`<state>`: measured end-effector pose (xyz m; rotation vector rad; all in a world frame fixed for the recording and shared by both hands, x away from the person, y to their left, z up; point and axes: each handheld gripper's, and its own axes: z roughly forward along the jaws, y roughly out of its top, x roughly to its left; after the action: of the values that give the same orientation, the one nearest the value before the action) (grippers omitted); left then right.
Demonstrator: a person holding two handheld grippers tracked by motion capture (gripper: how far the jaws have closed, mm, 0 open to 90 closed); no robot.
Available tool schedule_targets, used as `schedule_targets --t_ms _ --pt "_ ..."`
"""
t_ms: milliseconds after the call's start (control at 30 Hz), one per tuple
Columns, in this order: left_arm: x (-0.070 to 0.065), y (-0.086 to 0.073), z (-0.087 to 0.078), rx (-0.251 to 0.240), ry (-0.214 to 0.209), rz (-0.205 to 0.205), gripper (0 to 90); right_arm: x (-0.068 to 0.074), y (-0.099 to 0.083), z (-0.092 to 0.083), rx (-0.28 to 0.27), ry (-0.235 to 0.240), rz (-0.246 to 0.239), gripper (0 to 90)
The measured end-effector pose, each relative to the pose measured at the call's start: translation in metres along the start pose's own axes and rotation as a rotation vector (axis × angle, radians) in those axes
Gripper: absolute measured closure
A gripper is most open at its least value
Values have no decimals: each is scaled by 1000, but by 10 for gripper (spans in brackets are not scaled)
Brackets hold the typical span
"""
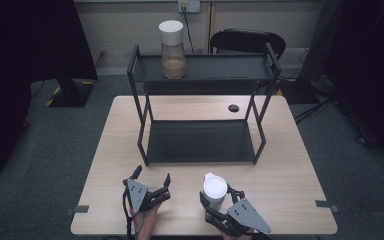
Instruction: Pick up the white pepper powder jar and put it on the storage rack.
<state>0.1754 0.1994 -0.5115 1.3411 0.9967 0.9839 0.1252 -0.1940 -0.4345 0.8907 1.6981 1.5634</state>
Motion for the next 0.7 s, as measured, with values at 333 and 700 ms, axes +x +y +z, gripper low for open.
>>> schedule_targets --t_ms 333,700 --pt "0 0 0 0 0 0 15 -9 22 9 -4 0 -6 303" --pt "0 0 0 0 -3 1 14 -20 48 18 -21 0 -9 303"
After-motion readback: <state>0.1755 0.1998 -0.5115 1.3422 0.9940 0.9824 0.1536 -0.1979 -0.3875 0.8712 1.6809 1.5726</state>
